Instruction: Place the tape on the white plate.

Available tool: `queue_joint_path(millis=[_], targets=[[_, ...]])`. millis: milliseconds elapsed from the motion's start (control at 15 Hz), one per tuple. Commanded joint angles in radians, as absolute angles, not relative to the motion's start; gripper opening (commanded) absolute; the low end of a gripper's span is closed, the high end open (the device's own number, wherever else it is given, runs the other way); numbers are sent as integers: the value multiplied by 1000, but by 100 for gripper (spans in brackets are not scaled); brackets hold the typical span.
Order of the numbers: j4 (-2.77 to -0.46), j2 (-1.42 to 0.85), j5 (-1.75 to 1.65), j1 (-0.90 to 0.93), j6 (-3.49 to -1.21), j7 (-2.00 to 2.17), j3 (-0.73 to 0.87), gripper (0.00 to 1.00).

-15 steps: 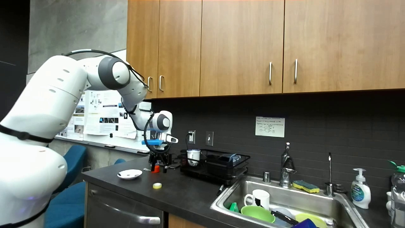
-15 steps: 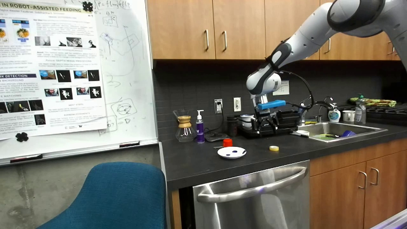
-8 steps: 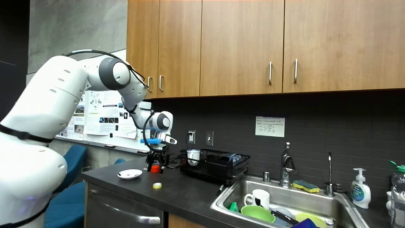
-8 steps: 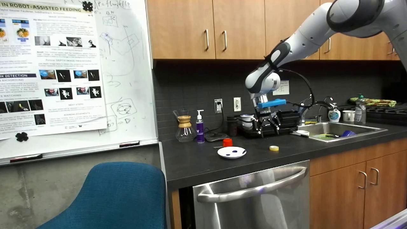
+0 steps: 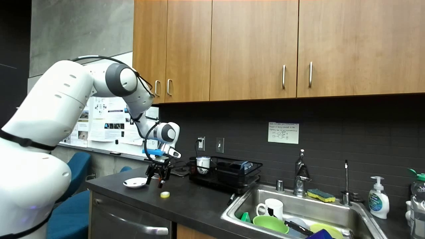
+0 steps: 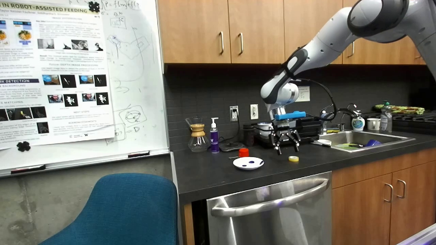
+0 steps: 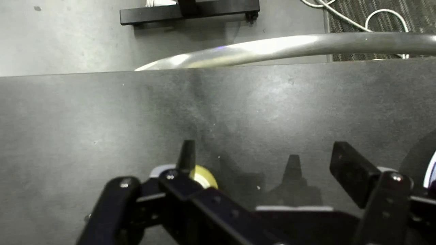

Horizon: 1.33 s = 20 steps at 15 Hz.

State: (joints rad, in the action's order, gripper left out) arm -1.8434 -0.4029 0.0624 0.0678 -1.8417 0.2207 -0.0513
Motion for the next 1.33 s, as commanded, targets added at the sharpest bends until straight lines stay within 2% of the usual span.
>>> queue_joint_path(millis=[0, 933, 1267], targets=[[-1886, -414, 132, 50, -1873, 203, -43, 100], [-2004, -305, 0, 81, -1842, 360, 27, 100], [-1959, -254, -123, 102, -1850, 486, 26, 100]])
